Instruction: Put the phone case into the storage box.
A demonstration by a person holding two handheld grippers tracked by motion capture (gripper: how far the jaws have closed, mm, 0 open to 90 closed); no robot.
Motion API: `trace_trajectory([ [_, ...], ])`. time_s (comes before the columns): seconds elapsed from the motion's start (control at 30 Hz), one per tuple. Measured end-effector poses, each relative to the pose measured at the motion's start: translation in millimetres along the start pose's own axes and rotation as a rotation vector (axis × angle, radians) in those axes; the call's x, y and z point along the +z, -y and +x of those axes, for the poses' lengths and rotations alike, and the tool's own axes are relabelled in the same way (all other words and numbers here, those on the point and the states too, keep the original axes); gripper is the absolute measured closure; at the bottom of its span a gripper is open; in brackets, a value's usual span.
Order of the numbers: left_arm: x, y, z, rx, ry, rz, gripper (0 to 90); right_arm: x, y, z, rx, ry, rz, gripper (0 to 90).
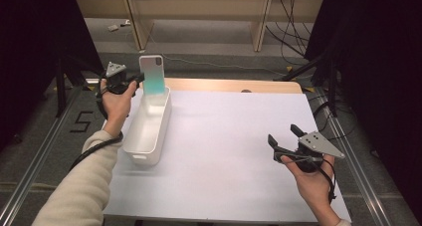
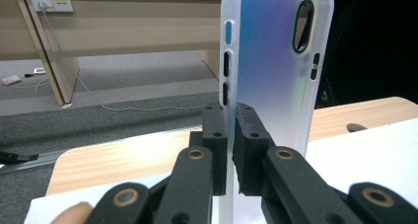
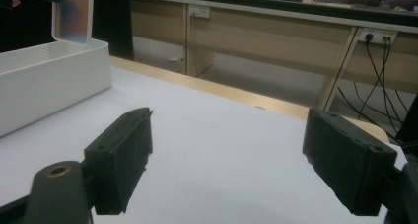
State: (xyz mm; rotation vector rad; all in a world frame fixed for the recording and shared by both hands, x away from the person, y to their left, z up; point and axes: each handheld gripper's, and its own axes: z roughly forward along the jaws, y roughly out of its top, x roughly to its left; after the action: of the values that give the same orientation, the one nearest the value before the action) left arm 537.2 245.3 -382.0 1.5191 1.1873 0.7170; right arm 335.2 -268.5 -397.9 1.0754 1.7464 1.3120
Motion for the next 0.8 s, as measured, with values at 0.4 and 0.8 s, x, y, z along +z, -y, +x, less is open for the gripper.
trace_trajectory([
  [0.4, 8.2, 3.1, 2.8, 0.004, 0.008, 0.019, 84.6, -0.4, -0.2, -0.5, -0.004, 0.000, 0.001, 20.1],
  [0.8, 17.0, 10.6, 4.0, 0.007, -0.002, 0.056, 84.6, -0.4, -0.1, -1.8, -0.013, 0.006, 0.001, 20.1],
])
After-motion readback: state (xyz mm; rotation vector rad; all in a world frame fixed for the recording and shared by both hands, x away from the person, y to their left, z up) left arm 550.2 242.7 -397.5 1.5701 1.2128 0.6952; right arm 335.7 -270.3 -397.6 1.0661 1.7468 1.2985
